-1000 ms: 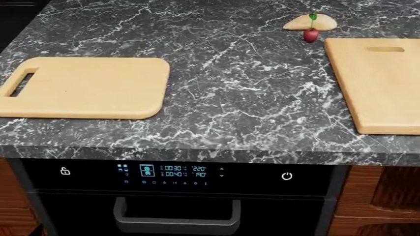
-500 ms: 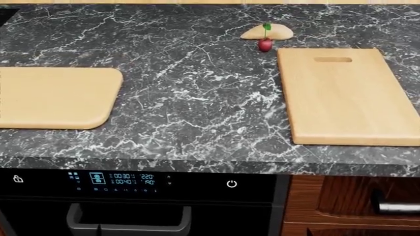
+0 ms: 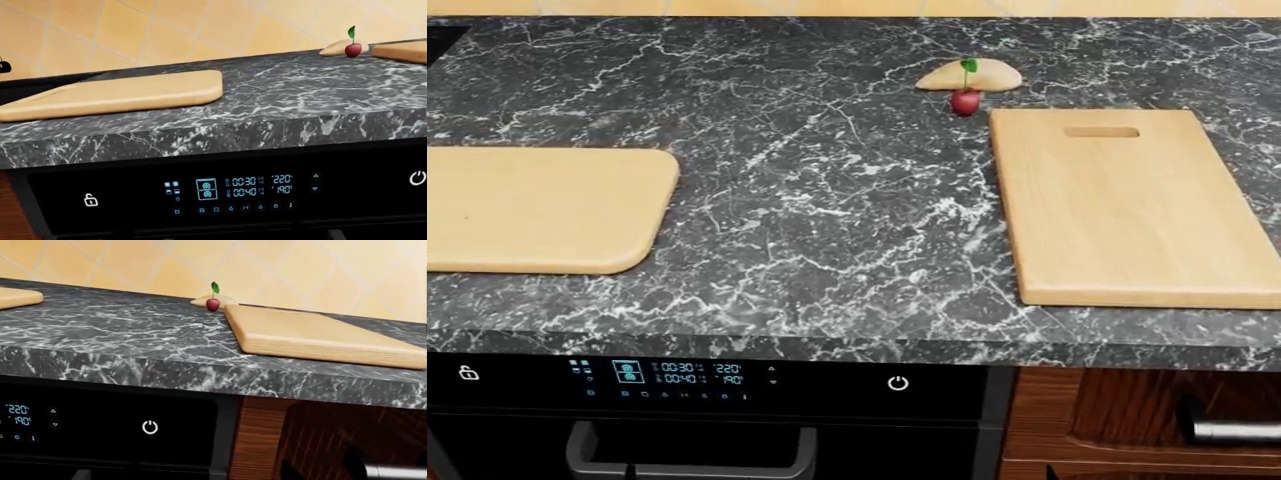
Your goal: Place the cherry and the sweet potato on separate cutting boards.
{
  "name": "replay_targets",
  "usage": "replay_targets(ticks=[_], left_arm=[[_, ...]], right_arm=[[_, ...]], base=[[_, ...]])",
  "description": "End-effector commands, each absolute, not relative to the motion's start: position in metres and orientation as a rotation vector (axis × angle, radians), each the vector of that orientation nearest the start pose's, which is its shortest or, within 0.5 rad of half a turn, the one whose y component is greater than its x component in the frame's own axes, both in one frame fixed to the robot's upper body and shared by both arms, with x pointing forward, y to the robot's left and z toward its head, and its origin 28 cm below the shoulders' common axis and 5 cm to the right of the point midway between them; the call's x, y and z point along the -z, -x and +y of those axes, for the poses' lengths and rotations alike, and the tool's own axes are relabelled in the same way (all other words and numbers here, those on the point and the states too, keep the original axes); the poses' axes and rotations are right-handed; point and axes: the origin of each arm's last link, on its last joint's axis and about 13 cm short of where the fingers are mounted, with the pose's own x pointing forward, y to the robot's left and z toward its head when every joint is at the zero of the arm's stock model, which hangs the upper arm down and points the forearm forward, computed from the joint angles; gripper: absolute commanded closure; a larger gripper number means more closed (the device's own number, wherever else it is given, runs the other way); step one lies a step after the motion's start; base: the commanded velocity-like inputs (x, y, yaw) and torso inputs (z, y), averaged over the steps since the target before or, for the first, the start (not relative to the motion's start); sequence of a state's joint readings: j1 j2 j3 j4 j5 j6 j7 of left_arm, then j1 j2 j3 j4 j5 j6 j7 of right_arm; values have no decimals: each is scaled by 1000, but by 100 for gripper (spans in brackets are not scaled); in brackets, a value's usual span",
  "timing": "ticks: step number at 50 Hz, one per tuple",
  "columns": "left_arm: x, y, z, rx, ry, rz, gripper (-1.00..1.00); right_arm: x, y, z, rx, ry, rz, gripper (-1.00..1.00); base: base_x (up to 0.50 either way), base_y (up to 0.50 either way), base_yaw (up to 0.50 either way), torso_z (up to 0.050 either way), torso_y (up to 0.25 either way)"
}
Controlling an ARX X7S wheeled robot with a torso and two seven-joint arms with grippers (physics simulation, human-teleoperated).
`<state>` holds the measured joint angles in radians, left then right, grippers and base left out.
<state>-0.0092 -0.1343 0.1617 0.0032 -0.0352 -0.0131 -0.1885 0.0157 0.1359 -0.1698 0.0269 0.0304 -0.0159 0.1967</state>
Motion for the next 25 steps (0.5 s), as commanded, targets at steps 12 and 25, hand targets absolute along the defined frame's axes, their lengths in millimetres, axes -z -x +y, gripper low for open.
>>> replay_targets(ticks=[12, 25], left_arm=[[-165, -238, 229, 146, -21, -40, -100], [-259, -268, 244, 106, -170, -111, -100]], right_arm=[[-160, -222, -162, 87, 121, -94, -100], [-264, -241, -191, 75, 131, -72, -100]], base=[[0, 0, 0, 0, 0], [0, 0, 0, 0, 0]])
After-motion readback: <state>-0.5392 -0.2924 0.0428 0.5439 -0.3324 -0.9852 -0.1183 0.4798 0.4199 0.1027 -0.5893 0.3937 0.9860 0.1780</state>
